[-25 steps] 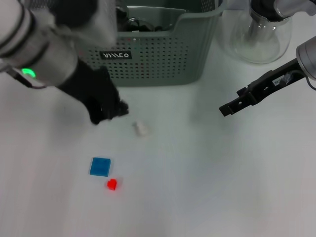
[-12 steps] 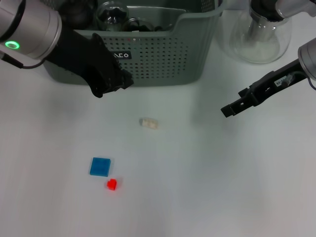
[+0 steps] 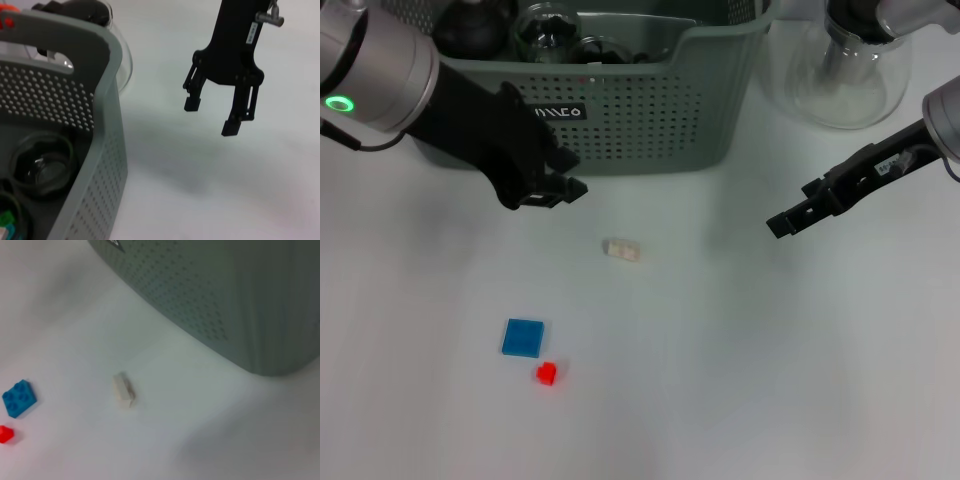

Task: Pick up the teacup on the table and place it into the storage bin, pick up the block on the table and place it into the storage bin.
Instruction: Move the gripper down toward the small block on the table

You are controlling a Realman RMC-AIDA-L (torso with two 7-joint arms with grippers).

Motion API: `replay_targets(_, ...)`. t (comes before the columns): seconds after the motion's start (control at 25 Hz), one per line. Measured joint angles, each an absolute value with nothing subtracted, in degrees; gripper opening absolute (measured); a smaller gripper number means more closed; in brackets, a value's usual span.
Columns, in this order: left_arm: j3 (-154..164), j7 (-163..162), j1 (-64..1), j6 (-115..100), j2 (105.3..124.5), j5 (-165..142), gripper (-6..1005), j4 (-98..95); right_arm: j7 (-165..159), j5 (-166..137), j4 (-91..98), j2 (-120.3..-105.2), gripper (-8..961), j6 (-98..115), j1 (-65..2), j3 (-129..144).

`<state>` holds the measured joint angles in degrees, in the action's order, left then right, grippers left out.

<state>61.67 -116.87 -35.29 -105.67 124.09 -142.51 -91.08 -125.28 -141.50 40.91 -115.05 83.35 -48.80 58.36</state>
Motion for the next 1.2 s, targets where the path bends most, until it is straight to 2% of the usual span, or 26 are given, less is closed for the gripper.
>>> replay_targets(0.16,61.17,-115.76,-33.9,-105.1,124.01,-143.94,295,-90.34,-123.79,-141.09,40.73,-116.07,927,83.53,-49.97,58.39)
replay_targets(0.48,55.28,-104.78,-25.25,-104.55,124.45,-134.77,460,-86.24,-119.75,-140.92,39.8,-120.12,928,82.63,-53.82,58.73)
replay_targets(0.72,39.84,-90.18,-22.99,-108.2,123.96,-118.81,683,-70.6,-117.87,-132.98,32.31,-120.63,927,73.64,-56.52,65.5)
replay_targets(0.92,31.09,-80.21,-22.23,-110.91,123.6,-114.34,679,-60.7,-117.71,-127.54,28.74,-120.91,927,67.6,-57.29,72.55)
replay_targets(1.2,30.31,-78.92,-21.19,-110.53,123.81,-114.01,676,-59.33,-117.26,-115.33,24.47,-121.49,928,56.57,-57.79,86.93)
